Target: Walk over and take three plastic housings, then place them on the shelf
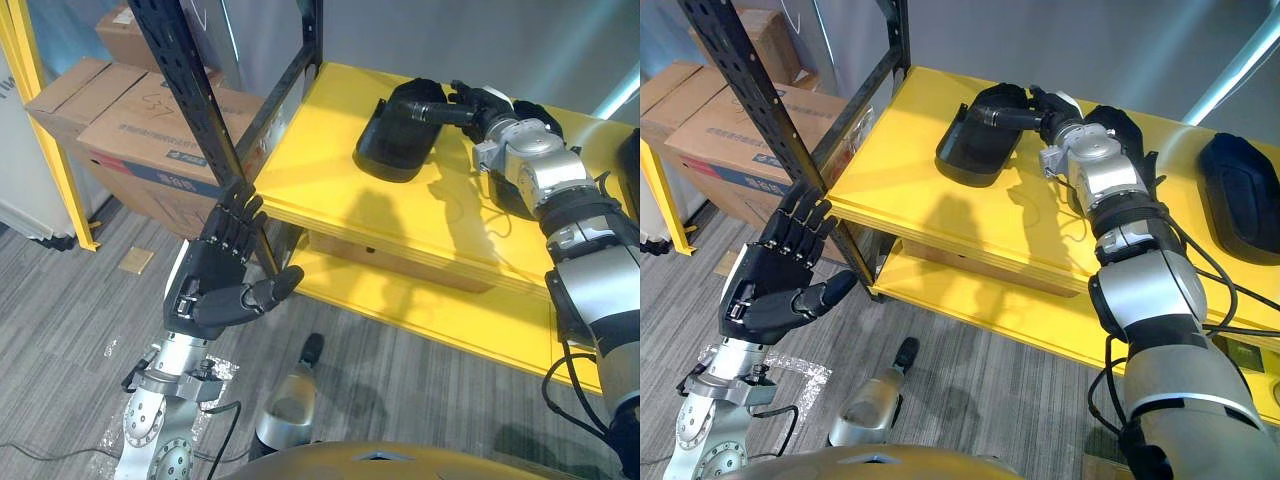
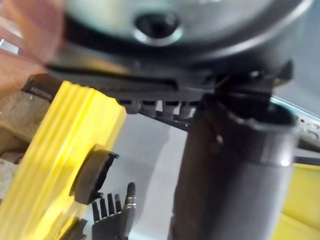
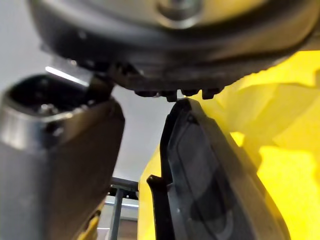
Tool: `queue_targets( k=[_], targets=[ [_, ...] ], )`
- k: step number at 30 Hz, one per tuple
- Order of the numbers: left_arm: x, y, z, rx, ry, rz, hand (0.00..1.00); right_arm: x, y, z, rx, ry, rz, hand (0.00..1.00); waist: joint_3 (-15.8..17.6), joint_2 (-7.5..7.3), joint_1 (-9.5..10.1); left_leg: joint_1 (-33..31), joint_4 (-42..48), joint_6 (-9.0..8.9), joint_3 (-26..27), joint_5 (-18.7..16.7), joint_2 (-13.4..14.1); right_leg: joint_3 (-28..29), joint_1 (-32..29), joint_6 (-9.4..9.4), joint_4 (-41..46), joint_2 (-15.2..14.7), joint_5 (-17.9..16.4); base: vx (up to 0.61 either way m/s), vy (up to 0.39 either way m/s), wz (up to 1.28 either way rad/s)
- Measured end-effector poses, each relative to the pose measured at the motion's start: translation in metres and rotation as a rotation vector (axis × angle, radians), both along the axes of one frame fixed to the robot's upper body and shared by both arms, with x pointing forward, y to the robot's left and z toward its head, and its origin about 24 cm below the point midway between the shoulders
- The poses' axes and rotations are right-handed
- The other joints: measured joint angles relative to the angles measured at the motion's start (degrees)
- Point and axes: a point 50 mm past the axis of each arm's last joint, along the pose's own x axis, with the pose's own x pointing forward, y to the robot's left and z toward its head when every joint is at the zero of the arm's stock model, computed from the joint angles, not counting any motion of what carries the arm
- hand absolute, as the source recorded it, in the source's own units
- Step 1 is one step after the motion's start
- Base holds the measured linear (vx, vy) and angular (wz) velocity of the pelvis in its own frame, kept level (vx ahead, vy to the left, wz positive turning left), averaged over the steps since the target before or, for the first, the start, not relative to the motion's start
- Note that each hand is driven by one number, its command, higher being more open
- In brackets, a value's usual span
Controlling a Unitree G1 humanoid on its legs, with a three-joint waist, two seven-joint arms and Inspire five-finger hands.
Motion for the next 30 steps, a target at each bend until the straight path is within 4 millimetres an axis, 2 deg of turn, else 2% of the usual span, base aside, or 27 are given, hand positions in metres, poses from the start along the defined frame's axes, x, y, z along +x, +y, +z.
queue_targets(
  k=[4,7,14,17,21,25,30],
  targets=[
    [0.0,0.003,0.001,0.006,-0.002,0.011,1.0,0.0,-0.007,-0.002,-0.011,-0.017,-0.09,1.0,0.6,-0.84,0.6,-0.7,0.0,0.19,-0.5,0.0,-0.1,-0.4,-0.4,-0.08,0.1,0.2,-0.1,-0.06,-0.008,0.07],
    [0.0,0.003,0.002,0.012,-0.003,0.012,1.0,-0.001,-0.012,-0.001,-0.016,-0.029,-0.136,1.0,1.6,-0.9,1.34,-0.8,0.0,0.21,-0.5,0.1,-0.1,-0.4,-0.5,-0.08,0.1,0.1,-0.1,-0.06,-0.008,0.02],
    [0.0,0.004,0.003,0.004,-0.004,0.01,1.0,-0.001,-0.014,0.0,-0.006,-0.029,-0.141,1.0,2.3,-1.42,1.75,-1.8,0.2,0.53,-0.5,0.8,-0.2,-0.4,-1.3,-0.04,0.1,0.1,-0.1,-0.01,-0.005,0.01],
    [0.001,0.006,0.004,-0.011,-0.01,0.017,1.0,-0.001,-0.014,0.007,-0.006,-0.046,-0.144,1.0,3.2,-1.35,1.67,-1.7,0.2,0.17,-0.6,0.5,0.0,-0.5,-1.4,0.02,0.2,0.2,-0.2,-0.04,-0.019,0.0],
    [0.005,0.006,0.007,-0.016,-0.029,0.024,1.0,-0.002,-0.021,0.008,-0.028,-0.041,-0.167,1.0,3.6,-1.44,1.96,-2.9,0.1,0.26,-1.3,0.3,0.0,-1.0,-2.4,-0.19,0.6,0.4,-0.5,-0.05,-0.011,0.07],
    [0.005,0.014,0.011,-0.032,-0.046,0.053,1.0,-0.001,-0.021,0.03,-0.028,-0.102,-0.168,1.0,5.4,-2.05,2.03,-4.0,0.2,0.17,-1.4,0.5,0.1,-1.0,-3.6,-0.35,1.0,0.5,-0.6,-0.02,-0.013,0.02],
    [0.006,0.017,0.017,-0.021,-0.076,0.065,1.0,-0.003,-0.025,0.046,-0.042,-0.155,-0.183,1.0,7.1,-2.45,2.79,-4.6,0.3,0.38,-1.4,1.1,-0.1,-1.1,-4.2,-0.32,1.1,0.2,-0.7,0.0,-0.004,0.01]
  ],
)
